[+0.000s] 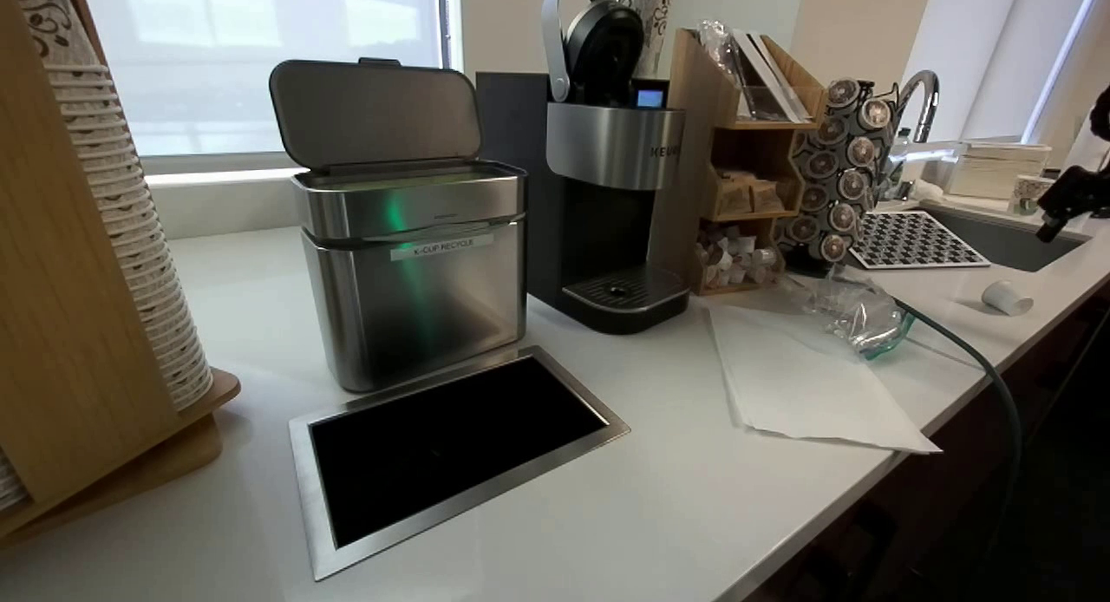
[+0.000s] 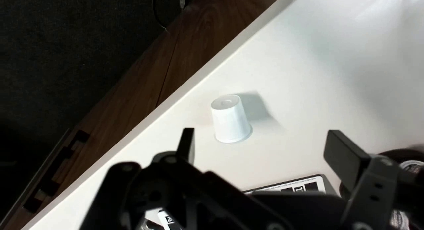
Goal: Put the white object upright
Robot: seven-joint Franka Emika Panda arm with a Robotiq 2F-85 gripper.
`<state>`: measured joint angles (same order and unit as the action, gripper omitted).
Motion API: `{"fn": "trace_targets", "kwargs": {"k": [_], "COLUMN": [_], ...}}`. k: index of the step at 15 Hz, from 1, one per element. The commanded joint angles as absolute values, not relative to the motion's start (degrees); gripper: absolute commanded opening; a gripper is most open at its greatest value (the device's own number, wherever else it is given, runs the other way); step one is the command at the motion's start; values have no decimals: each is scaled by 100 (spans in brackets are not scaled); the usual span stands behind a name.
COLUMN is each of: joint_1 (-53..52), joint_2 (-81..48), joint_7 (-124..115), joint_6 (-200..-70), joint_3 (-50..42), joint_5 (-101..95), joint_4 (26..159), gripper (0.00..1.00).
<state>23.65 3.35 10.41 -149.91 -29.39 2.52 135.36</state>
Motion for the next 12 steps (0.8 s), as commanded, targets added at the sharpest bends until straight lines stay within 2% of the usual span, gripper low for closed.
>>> {"fn": "trace_targets", "kwargs": {"k": [1, 3, 12], "joint_1": [2428, 2474, 2527], "joint_2": [-263, -59, -584], "joint_7": [1231, 1031, 1157], "joint_6": [-15104, -15037, -15191], "joint_3": [-2840, -2782, -2694], "joint_5": [604, 400, 645], "joint_4": [13189, 13318, 13030], "gripper": [100, 100, 100]}}
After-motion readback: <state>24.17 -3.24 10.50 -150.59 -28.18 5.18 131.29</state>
